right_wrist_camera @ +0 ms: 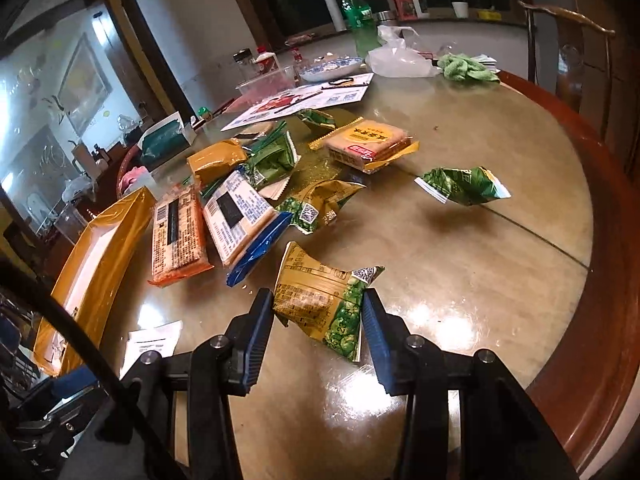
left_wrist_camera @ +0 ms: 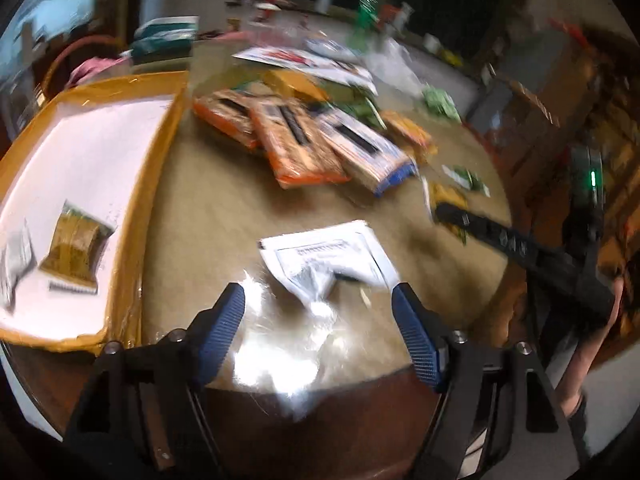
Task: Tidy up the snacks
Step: 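Grasp the yellow-green pea bag with right tool while left lifts the sachet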
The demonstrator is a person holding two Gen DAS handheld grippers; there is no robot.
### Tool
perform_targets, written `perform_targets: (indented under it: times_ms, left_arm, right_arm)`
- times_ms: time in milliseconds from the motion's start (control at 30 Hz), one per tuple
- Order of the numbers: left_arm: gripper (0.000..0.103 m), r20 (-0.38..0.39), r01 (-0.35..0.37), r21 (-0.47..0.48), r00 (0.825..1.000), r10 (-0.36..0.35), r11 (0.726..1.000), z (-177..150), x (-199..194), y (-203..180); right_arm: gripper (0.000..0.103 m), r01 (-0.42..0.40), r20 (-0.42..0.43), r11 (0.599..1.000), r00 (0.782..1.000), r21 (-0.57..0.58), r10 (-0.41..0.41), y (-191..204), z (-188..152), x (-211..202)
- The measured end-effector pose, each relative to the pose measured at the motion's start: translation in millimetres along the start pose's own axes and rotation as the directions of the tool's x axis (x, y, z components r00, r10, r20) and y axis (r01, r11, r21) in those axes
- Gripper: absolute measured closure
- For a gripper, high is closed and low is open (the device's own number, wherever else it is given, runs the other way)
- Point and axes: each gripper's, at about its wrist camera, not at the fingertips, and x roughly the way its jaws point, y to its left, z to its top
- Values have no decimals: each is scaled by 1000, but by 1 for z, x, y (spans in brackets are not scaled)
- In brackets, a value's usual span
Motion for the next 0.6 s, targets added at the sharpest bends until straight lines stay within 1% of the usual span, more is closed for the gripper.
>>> perform_targets:
  times_ms: [67,100,133,200,267,333,367,400,433,467,500,533,600]
  left_arm:
    - [27,-10,-59,93,998,60,994,-1,5,-13]
    - [27,-5,-72,128,997,73,989,-2,9,-18]
    - [27,-7,-60,143,998,62,988,-2,11,-21]
    - [27,-41,18,150,999,-12,989,-3,14,-29]
    - [27,-51,105,167,994,-97,980,-3,8,-37]
    - [27,-48,141,181,990,-134,973,-1,2,-38]
    - [27,-48,153,165,988,-147,974,2,0,-33]
    - [27,-41,147,160,989,-142,976,5,-2,-31]
    - [27,-23,113,159,994,-111,981,11,-2,-26]
    - [27,3,47,162,999,-48,986,17,-2,-22]
    - [27,27,-17,171,1000,12,985,23,0,-20]
    - [27,25,-26,177,999,21,984,27,3,-19]
    - [27,-44,22,156,999,-15,987,33,18,-17]
  right_arm:
    - [58,-14,4,1000,1000,6,14,-2,0,0]
    - [58,-20,10,1000,1000,12,20,-3,0,-1]
    - [58,-26,18,999,1000,18,26,-4,-1,-3]
    - [58,-34,30,999,999,27,34,-6,-1,-5]
    - [58,-52,39,998,998,35,51,-8,0,-6]
    - [58,-69,51,996,996,47,67,-11,-1,-9]
    - [58,-78,56,996,996,54,74,-12,-1,-10]
    - [58,-85,59,994,995,63,82,-14,-1,-10]
    - [58,-92,59,993,994,69,88,-15,-1,-10]
    - [58,-100,56,992,994,76,96,-16,-1,-10]
    - [58,-108,55,991,993,82,104,-17,0,-10]
    - [58,-115,56,990,992,85,111,-17,0,-10]
    - [58,-123,59,989,991,87,119,-17,-1,-10]
